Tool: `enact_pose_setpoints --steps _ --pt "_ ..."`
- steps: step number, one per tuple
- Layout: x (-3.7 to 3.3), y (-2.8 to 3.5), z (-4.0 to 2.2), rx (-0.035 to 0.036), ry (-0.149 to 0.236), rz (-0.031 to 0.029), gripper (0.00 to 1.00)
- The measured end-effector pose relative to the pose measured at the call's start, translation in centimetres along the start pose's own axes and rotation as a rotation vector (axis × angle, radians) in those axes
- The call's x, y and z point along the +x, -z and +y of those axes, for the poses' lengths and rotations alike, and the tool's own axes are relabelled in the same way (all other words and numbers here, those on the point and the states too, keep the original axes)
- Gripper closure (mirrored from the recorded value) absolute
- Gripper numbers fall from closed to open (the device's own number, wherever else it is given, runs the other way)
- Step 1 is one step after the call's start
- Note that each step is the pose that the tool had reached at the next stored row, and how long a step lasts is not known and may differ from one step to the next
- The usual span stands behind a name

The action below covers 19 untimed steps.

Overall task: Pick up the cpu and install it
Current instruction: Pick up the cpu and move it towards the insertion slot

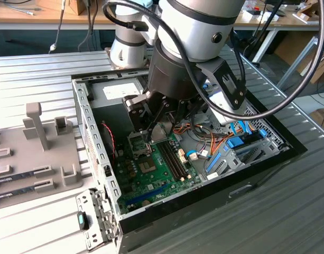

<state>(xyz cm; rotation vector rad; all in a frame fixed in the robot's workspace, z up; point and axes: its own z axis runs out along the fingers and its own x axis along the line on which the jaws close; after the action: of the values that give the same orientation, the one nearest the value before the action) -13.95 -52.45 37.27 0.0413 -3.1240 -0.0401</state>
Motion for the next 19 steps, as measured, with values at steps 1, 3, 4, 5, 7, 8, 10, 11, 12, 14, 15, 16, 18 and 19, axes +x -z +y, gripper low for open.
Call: enact_pose_setpoints --steps 1,3,4,5,7,8,10,11,12,14,15,16,18,19 --pt "-0.10 -0.03 0.00 0.0000 0.000 0.0000 0.53" --pt "-0.27 -0.08 -0.01 0.0000 0.000 0.0000 0.53" --pt "-0.36 -0.11 -0.01 0.0000 0.000 0.0000 0.53" --pt "-0.49 -0.15 -0.02 0.0000 0.000 0.0000 0.53" --pt "-0.86 -0.26 -0.03 -0.0001 0.000 -0.0001 0.53" --pt "-0.95 -0.28 -0.03 -0.0001 0.000 -0.0001 0.53" --pt "-1.22 -0.35 -0.04 -0.0001 0.000 0.0000 0.53" --pt "-1.32 -0.39 -0.04 -0.0001 0.000 0.0000 0.53" --pt "-1.41 -0.41 -0.05 0.0000 0.000 0.0000 0.53" --pt "-1.64 -0.49 -0.05 -0.0001 0.000 -0.0001 0.53" --pt "-1.74 -0.52 -0.06 0.0000 0.000 0.0000 0.53" --pt "-1.92 -0.58 -0.06 0.0000 0.000 0.0000 0.53" --pt "-2.14 -0.66 -0.07 0.0000 0.000 0.0000 0.53" --pt "-2.23 -0.69 -0.08 0.0000 0.000 0.0000 0.53"
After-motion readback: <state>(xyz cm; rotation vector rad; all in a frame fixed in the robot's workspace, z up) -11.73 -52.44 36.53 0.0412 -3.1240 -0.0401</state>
